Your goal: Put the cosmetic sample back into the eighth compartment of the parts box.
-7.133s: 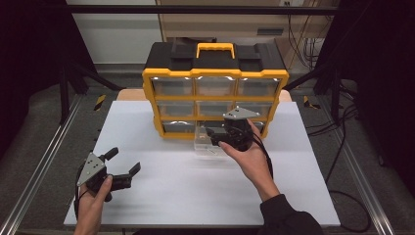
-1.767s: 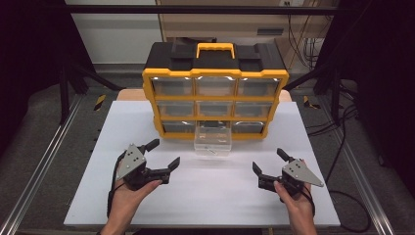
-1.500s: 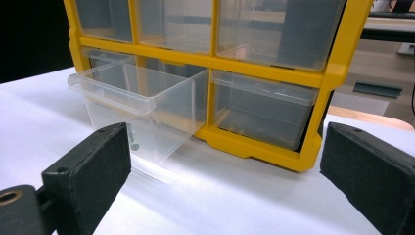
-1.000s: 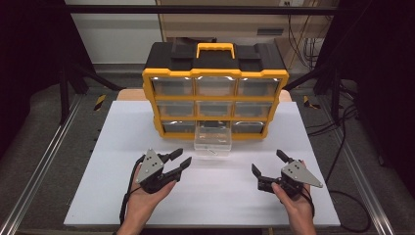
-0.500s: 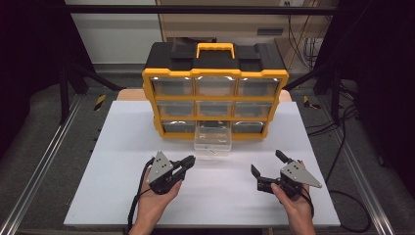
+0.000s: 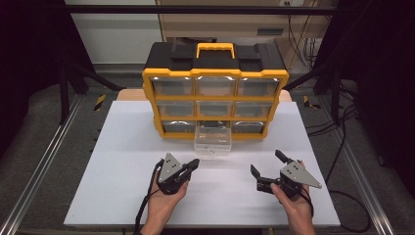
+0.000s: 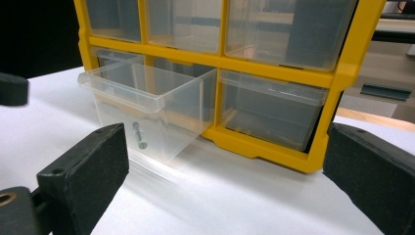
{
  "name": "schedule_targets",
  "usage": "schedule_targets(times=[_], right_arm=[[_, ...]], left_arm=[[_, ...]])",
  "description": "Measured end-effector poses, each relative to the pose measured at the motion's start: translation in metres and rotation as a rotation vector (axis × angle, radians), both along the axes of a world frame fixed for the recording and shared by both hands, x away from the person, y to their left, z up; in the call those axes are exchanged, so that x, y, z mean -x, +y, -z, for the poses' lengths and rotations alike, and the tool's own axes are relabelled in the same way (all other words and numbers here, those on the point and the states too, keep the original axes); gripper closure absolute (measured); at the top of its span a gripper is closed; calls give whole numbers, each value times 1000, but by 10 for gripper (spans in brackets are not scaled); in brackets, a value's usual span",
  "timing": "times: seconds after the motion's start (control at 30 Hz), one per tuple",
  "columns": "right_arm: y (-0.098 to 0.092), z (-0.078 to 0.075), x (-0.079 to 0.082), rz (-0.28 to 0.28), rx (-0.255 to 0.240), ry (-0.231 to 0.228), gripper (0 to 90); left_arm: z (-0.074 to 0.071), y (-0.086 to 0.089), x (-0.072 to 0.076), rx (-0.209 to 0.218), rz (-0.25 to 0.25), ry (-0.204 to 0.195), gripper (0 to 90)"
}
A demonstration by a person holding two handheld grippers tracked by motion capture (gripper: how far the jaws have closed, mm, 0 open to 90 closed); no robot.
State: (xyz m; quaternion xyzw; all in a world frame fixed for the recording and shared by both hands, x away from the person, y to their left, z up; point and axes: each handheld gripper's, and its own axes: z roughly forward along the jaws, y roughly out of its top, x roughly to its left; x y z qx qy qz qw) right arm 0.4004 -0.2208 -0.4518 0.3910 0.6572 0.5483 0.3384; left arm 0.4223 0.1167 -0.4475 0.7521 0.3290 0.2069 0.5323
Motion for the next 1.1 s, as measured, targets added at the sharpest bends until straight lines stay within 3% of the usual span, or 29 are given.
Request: schedule_targets(times=[0.3, 0.47, 1.1], right_arm=[[-2, 0, 0, 0, 0, -4, 38], [-3, -1, 1, 4, -7, -10, 38], [-3, 0, 1, 3, 1, -12, 41]], left_arm=[[11, -11, -5, -31, -19, 30, 900], [15, -13, -11, -29, -36, 68, 900], [16, -22, -17, -76, -54, 103, 900]])
